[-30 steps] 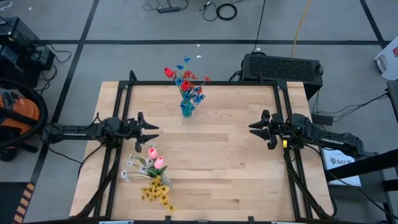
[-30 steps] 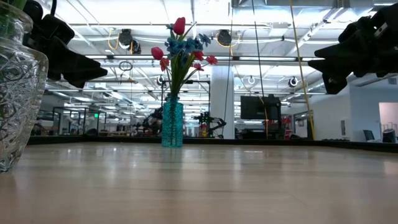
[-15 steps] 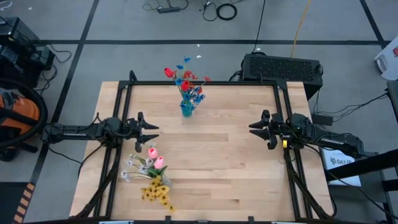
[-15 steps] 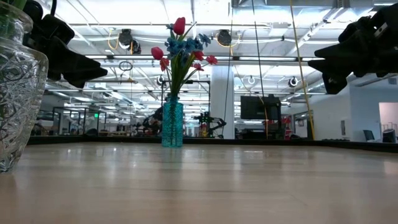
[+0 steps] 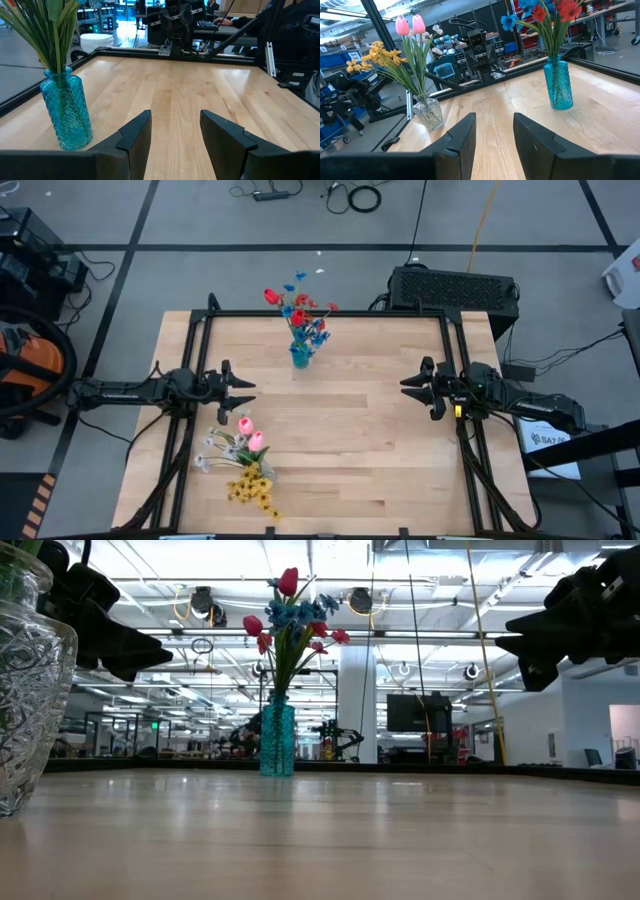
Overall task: Sort flowers into vase by color
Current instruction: Return to Home Position
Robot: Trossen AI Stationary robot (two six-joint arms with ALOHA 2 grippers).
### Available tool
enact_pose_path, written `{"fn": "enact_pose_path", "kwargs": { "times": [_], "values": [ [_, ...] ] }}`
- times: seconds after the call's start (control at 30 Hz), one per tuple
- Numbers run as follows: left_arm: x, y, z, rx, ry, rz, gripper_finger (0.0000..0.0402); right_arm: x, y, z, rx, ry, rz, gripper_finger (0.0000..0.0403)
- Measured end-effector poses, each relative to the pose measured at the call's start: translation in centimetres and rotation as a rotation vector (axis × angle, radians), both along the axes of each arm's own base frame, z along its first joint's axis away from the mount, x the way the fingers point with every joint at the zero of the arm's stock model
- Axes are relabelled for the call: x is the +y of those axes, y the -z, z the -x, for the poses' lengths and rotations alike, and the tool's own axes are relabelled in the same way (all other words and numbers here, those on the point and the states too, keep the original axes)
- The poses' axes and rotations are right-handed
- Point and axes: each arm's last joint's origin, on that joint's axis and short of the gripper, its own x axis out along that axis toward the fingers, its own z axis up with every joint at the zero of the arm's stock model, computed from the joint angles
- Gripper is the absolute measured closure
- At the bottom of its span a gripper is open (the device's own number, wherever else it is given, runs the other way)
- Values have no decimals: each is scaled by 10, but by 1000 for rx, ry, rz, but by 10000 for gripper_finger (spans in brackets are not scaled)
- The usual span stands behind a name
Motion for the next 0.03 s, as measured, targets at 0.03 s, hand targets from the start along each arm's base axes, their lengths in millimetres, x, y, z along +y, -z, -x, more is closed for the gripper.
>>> {"fn": "enact_pose_path", "kwargs": {
  "times": [0.03],
  "values": [
    [0,0,0,0,0,0,226,0,0,0,0,0,0,280]
  ]
}}
